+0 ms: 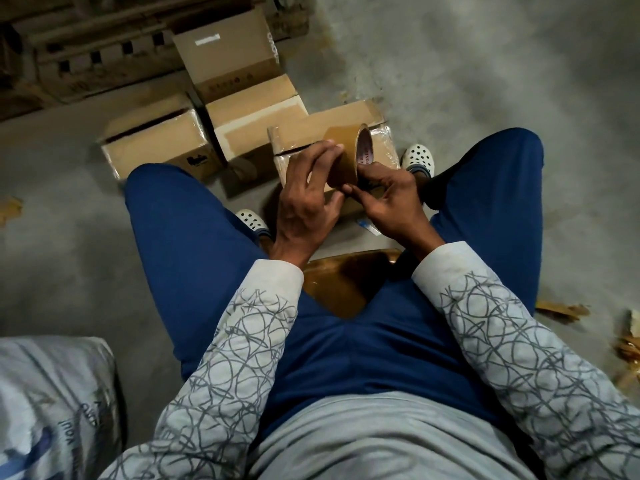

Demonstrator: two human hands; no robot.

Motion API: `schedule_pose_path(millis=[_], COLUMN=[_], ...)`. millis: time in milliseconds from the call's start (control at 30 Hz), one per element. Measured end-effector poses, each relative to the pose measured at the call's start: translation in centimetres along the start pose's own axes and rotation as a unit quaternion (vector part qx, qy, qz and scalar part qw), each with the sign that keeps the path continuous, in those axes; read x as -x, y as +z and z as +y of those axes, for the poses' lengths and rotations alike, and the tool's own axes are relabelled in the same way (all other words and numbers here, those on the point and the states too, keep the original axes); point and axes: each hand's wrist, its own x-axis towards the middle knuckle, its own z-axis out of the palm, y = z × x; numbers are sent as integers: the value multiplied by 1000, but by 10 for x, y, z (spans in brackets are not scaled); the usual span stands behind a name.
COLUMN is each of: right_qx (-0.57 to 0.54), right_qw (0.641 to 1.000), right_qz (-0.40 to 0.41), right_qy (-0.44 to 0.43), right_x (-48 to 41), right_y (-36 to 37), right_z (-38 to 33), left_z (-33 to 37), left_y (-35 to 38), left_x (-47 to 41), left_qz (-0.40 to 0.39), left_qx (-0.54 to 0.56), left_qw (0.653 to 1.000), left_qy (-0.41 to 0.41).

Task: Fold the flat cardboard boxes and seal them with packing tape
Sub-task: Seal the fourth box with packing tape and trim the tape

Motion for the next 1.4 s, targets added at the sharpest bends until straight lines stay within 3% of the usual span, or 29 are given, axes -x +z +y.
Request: schedule_pose_path(millis=[500,767,967,1400], right_qx=[89,84,53,80], right_qw=[995,995,997,996], right_qz=[-53,-46,-26,-41], right_qy=[13,8,43,23], right_x=[5,1,2,5], right_y=[2,-4,2,0], right_z=[4,1,-4,-2], left_z=[-14,-7,-8,-7], left_y=[-1,8,4,2], left_x=[-4,1,-5,-2], left_qz=[-90,-31,-71,-76], left_qx=[51,17,92,69], left_qw=[992,999,989,990], left_qy=[-67,-12,-95,-100])
